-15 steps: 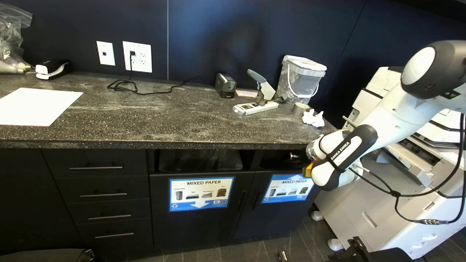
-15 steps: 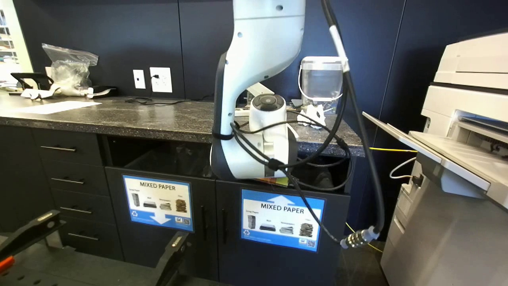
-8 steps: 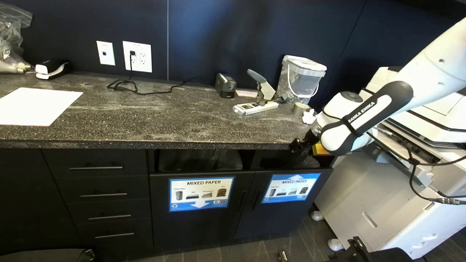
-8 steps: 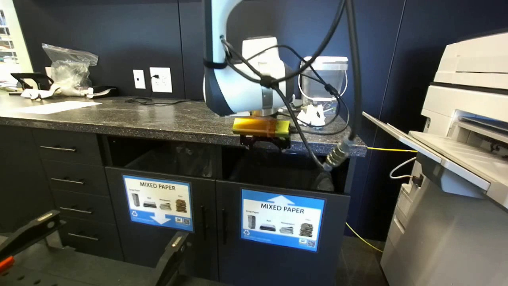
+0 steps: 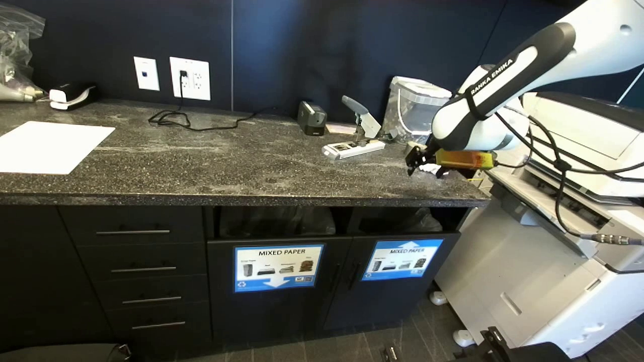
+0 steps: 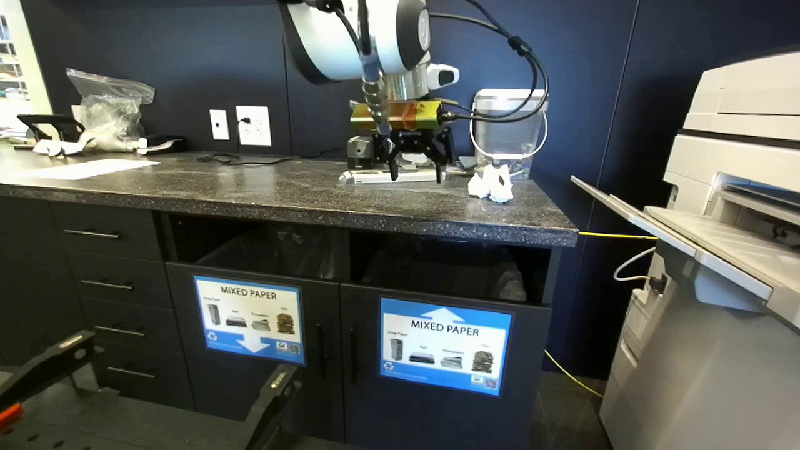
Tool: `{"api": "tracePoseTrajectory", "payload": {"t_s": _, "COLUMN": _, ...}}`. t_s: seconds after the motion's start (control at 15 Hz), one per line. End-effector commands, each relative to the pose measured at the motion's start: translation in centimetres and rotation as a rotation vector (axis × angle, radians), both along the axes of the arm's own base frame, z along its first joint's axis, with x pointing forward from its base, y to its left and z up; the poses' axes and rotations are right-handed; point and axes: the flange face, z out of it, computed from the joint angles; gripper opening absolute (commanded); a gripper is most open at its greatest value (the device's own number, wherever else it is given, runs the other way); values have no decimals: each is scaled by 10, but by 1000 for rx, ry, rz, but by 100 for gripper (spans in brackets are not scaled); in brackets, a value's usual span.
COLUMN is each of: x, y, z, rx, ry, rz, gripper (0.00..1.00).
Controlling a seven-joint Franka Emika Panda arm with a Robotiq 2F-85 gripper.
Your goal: Put the papers in the bin to the right
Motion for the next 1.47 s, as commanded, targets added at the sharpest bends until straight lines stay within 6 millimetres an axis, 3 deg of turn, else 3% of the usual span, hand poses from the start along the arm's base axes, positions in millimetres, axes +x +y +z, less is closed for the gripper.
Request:
{"api": "tracePoseTrajectory", "payload": {"t_s": 0.0, "x": 21, "y": -12, "z": 31, "rx": -21, "ry": -136, "rz": -76, "gripper": 100}}
{"api": "tracePoseTrajectory", "payload": {"t_s": 0.33, "x": 60, "y": -35, "z": 32, "rx": -58, "ry": -306, "rz": -170, "gripper": 100}}
{"api": "tracePoseTrajectory", "payload": {"t_s": 0.67, "x": 102, "y": -48, "z": 4, "rx": -77, "ry": -319, "rz": -250, "gripper": 100}}
{"api": "tracePoseTrajectory", "payload": {"t_s": 1.0, "x": 142, "y": -61, "z": -2, "rx": -100, "ry": -284, "rz": -349, "gripper": 100}}
{"api": "tracePoseTrajectory", "payload": {"t_s": 1.4, "x": 167, "y": -68, "z": 5, "rx": -167, "ry": -116, "rz": -496, "gripper": 100}}
